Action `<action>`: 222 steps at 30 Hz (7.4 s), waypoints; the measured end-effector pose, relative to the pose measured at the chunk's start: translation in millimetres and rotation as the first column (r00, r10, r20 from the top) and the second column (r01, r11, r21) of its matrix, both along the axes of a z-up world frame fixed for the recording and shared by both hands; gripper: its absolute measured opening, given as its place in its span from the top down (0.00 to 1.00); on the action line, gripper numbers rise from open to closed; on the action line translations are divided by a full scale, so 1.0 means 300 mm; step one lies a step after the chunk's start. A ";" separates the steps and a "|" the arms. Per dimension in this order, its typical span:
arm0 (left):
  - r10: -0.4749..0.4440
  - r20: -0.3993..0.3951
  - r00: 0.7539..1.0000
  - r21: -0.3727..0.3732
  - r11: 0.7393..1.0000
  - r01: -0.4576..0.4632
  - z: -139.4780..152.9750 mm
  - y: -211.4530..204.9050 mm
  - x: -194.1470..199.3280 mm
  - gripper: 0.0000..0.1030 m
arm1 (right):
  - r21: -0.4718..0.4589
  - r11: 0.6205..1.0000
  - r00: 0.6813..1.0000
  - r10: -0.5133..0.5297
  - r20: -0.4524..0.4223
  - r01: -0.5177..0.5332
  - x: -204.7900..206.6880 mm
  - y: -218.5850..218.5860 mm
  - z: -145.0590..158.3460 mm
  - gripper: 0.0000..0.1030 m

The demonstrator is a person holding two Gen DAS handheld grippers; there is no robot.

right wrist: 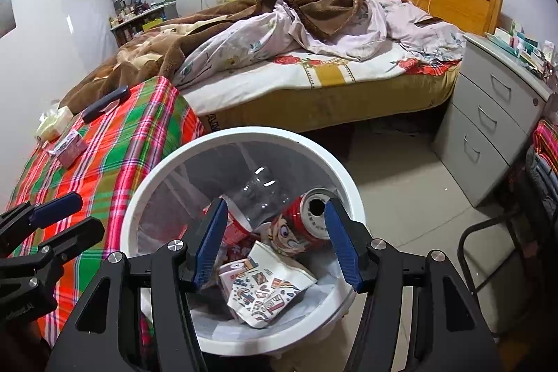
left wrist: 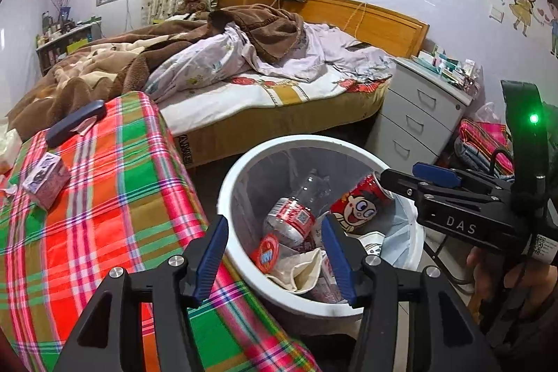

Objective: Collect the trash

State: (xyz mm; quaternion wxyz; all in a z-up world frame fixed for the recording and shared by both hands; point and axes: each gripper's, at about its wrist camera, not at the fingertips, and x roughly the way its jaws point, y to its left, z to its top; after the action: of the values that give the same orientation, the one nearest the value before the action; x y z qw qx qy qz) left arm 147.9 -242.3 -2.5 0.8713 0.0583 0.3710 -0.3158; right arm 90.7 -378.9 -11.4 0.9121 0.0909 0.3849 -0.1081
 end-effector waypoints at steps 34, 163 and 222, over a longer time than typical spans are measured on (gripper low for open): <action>0.266 0.082 0.961 -0.030 0.964 -0.264 0.088 0.502 -0.006 0.46 | 0.021 0.984 0.980 0.173 0.097 -0.176 0.092 0.330 0.066 0.42; 0.249 0.103 0.963 0.008 0.968 -0.251 0.143 0.594 0.182 0.69 | 0.087 0.982 0.983 0.160 0.088 -0.168 0.197 0.427 0.122 0.46; -0.002 0.001 1.000 0.038 0.999 0.002 -0.027 -0.028 -0.068 0.42 | 0.060 0.998 1.000 -0.020 0.024 0.019 -0.083 -0.007 -0.005 0.35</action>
State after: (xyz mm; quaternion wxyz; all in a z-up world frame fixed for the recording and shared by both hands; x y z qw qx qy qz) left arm 127.4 -250.6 -10.6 0.8699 0.0755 0.3765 -0.3095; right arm 65.7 -381.0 -13.0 0.9126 0.1233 0.3757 -0.1041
